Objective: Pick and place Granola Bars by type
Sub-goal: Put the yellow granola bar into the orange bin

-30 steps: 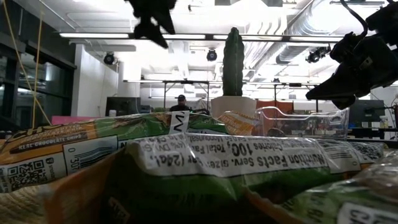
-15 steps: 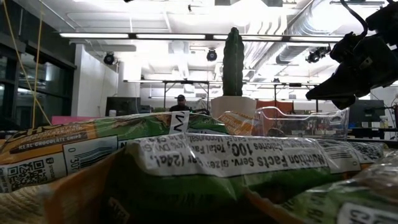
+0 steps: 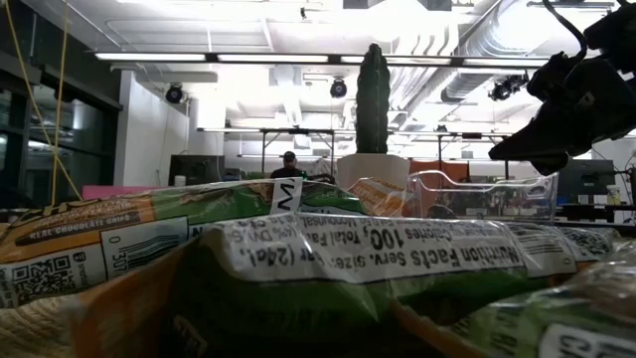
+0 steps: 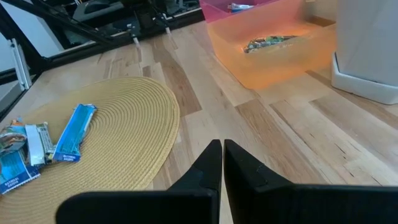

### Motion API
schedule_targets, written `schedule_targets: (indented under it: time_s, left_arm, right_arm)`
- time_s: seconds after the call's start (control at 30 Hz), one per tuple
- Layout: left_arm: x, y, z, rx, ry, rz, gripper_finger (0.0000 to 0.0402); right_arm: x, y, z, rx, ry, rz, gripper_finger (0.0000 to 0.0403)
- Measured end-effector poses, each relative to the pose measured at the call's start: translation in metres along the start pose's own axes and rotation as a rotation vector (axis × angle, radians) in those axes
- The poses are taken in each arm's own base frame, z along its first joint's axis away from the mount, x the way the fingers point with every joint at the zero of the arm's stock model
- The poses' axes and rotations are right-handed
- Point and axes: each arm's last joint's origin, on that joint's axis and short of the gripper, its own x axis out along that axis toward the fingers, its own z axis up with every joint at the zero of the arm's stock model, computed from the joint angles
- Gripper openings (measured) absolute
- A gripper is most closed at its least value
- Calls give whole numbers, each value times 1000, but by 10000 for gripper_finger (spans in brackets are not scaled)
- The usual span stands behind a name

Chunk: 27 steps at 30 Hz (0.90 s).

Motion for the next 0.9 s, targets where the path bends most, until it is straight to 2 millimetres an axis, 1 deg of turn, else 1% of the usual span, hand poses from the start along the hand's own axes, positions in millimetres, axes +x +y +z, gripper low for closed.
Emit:
schedule_targets:
  time_s: [0.13,0.33,0.47,0.67,0.8,0.9]
  left_arm:
    - [17,-16,-9,-46,27,-7,255]
    - [49,-34,-25,-129,62,56,255]
    - [73,-41,-36,-199,100,102,255]
    - [106,-46,-52,-294,171,153,255]
    - [122,-50,-61,-330,220,158,255]
    - [133,-56,-68,-333,256,124,255]
  right_arm:
    - [0,0,0,-1,0,0,0]
    - [0,0,0,1,-2,1,0]
    - [0,0,0,1,-3,1,0]
    - [0,0,0,1,-3,1,0]
    - [0,0,0,1,-4,1,0]
    - [0,0,0,0,-4,1,0]
